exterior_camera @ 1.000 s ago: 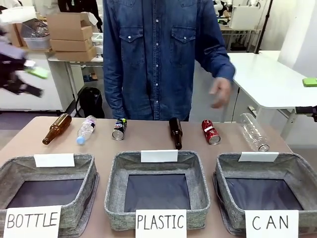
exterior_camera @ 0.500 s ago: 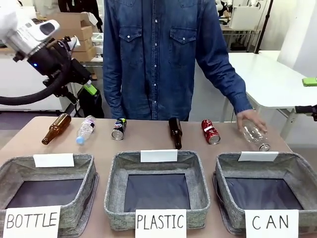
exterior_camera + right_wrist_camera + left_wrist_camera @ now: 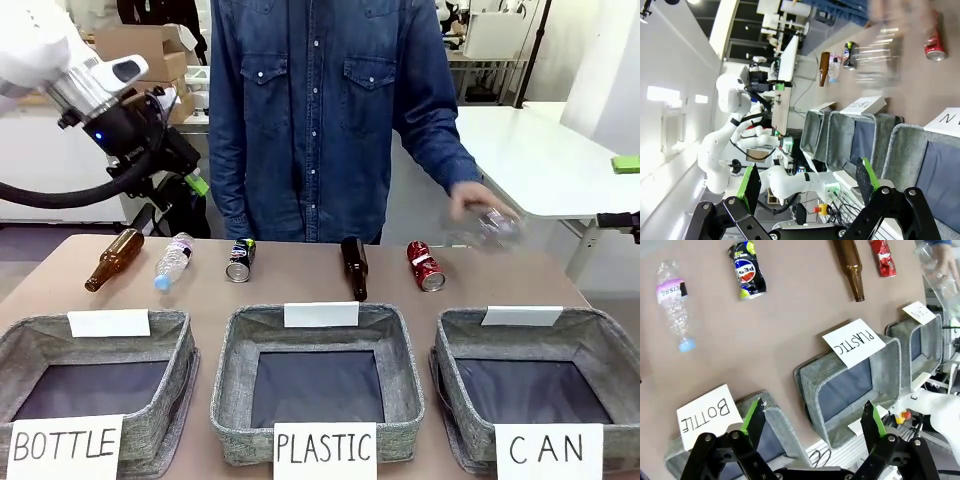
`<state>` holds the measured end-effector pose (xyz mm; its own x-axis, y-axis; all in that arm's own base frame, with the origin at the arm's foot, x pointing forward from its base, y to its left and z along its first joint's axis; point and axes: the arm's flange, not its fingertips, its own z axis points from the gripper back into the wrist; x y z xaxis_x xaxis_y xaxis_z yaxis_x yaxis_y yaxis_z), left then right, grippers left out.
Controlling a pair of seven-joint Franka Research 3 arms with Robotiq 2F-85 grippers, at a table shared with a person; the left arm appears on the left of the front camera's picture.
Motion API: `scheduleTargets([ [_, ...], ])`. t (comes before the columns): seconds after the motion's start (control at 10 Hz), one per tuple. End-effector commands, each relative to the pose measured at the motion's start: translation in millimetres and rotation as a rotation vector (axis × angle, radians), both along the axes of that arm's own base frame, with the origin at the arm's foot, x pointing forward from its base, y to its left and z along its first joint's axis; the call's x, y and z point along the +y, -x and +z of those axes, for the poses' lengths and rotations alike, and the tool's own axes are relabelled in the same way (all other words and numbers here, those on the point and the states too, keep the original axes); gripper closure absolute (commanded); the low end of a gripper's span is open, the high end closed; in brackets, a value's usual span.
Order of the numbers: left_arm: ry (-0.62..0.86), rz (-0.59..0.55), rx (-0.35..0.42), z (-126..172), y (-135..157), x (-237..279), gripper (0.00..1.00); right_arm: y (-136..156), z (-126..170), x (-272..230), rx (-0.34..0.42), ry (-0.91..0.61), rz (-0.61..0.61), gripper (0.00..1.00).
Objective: Sort the can waste into the basket.
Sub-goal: Pick up the can waste from the table and place it in the right Fabric basket.
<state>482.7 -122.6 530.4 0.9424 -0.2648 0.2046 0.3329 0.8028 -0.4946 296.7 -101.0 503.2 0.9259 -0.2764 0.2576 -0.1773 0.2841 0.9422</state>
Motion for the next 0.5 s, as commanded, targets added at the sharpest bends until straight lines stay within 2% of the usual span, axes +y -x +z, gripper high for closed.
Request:
scheduleTargets([
  [0.0, 0.015, 0.005, 0.043, -24, -29, -14, 0.0, -4, 1, 1, -0.036, -0.015, 0.002, 0.0],
  [0.1, 0.093, -0.094, 0.096, -31, -43, -26, 0.0, -4, 1, 1, -0.036, -0.015, 0.002, 0.0],
  [0.2, 0.111, -0.136, 0.107, -27, -48, -27, 0.0, -4, 1, 1, -0.036, -0.015, 0.002, 0.0],
  [0.3, 0.164, -0.098, 0.069, -6, -39, 9, 0.0, -4, 1, 1, -0.036, -0.015, 0.002, 0.0],
  [0.4, 0.228, -0.068, 0.035, 14, -17, 58, 0.0, -4, 1, 1, -0.036, -0.015, 0.002, 0.0],
])
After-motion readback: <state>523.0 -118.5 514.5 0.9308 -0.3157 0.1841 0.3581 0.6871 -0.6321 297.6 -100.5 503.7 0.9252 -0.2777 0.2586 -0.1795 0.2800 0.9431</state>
